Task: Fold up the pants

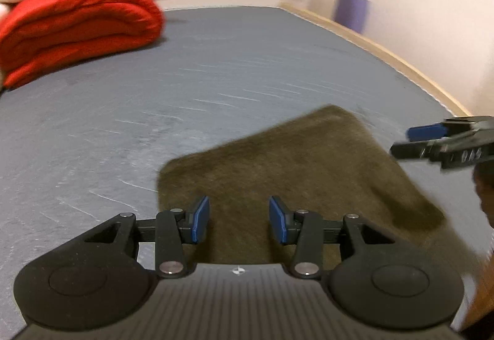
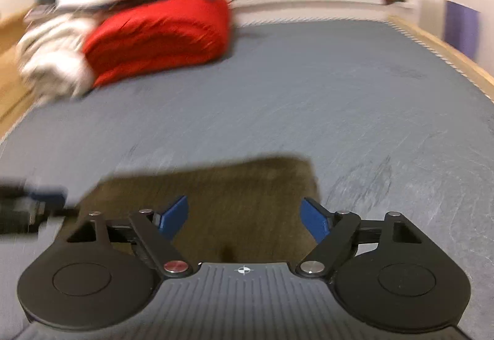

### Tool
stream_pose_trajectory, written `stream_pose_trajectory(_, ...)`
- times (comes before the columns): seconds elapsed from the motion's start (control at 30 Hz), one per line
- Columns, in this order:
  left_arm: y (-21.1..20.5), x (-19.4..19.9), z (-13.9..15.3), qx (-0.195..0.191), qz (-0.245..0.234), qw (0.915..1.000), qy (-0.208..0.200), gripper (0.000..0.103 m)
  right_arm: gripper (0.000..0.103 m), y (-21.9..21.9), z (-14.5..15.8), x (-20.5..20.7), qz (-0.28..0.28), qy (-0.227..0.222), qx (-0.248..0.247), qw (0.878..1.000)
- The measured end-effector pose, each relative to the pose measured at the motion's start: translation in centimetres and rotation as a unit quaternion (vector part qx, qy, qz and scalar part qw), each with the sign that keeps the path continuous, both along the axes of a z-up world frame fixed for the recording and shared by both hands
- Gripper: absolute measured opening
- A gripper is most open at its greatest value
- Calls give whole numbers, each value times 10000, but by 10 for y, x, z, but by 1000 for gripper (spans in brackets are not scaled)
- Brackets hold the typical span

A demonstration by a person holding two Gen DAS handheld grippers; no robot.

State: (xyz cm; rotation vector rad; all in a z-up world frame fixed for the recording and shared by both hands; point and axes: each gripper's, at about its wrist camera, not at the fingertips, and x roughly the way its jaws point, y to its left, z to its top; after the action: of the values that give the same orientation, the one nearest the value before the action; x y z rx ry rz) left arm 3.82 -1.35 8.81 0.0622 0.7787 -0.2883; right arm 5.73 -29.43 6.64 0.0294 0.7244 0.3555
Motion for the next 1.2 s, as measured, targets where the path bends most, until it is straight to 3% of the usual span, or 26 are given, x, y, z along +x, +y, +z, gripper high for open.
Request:
stream_pose_trajectory(0.07, 2, 4, -30, 200, -71, 9971, 724, 45, 86, 0, -8, -16, 336, 152, -237, 9990)
stream_pose_trajectory(0.13, 4, -2, -42, 278, -31, 9972, 691, 47, 92, 2, -19, -26, 541, 395, -605, 9959)
stream_pose_trajectory(0.23, -5, -9, -19, 396, 71, 9969, 678, 42, 93, 6, -53, -33, 596, 1042, -1314, 9840)
stream_pose_trajectory(0.33, -21, -31, 2, 292, -555, 9970, 445, 43, 92, -2, -37, -37, 342, 948, -1059, 9893)
stream_pose_trajectory(0.4, -28, -35, -11, 478, -861, 9920, 784, 44, 93, -4, -22, -42, 359, 771, -870, 9926)
stream_pose_trajectory(0.47, -35, -39, -45, 1070, -941, 9832, 1144, 52, 93, -4, -25, -43, 331, 898, -1042, 9899)
stream_pose_trajectory(0.5, -36, -42, -51, 1144, -981, 9813, 1195, 60, 94, -1, -35, -43, 331, 1062, -1352, 9845)
stream_pose_trajectory(0.57, -44, -46, -48, 1357, -968, 9792, 1153, 61, 100, 2, -52, -43, 370, 1294, -1610, 9777)
stream_pose_trajectory(0.63, -50, -51, -31, 1326, -687, 9834, 1029, 63, 99, 2, -40, -38, 74, 1370, -1554, 9783)
stream_pose_trajectory(0.67, -51, -55, -20, 1206, -560, 9875, 848, 65, 99, 4, -28, -40, -44, 1222, -1607, 9794)
stream_pose_trajectory(0.73, -51, -65, 10, 843, -358, 9950, 408, 86, 101, 10, 5, -50, -135, 697, -1569, 9851)
stream_pose_trajectory(0.77, -52, -69, 25, 742, -132, 9970, 176, 90, 102, 12, 23, -56, -207, 468, -1446, 9882)
stream_pose_trajectory(0.87, -48, -85, 66, 456, 762, 9950, -453, 95, 102, 11, 71, -74, -718, 5, -745, 9946)
stream_pose_trajectory(0.93, -47, -94, 79, 322, 1113, 9920, -491, 100, 102, 7, 95, -89, -1029, -165, -233, 9943)
stream_pose_trajectory(1.0, -45, -106, 83, 306, 1477, 9880, -342, 101, 102, 2, 111, -108, -1195, -345, 53, 9922)
stream_pose_trajectory(1.07, -43, -121, 79, 52, 1610, 9864, -336, 103, 102, 4, 116, -121, -1255, -505, 134, 9907)
stream_pose_trajectory(1.2, -44, -139, 41, -62, 1593, 9862, -444, 103, 102, 3, 94, -144, -1220, -516, 308, 9907)
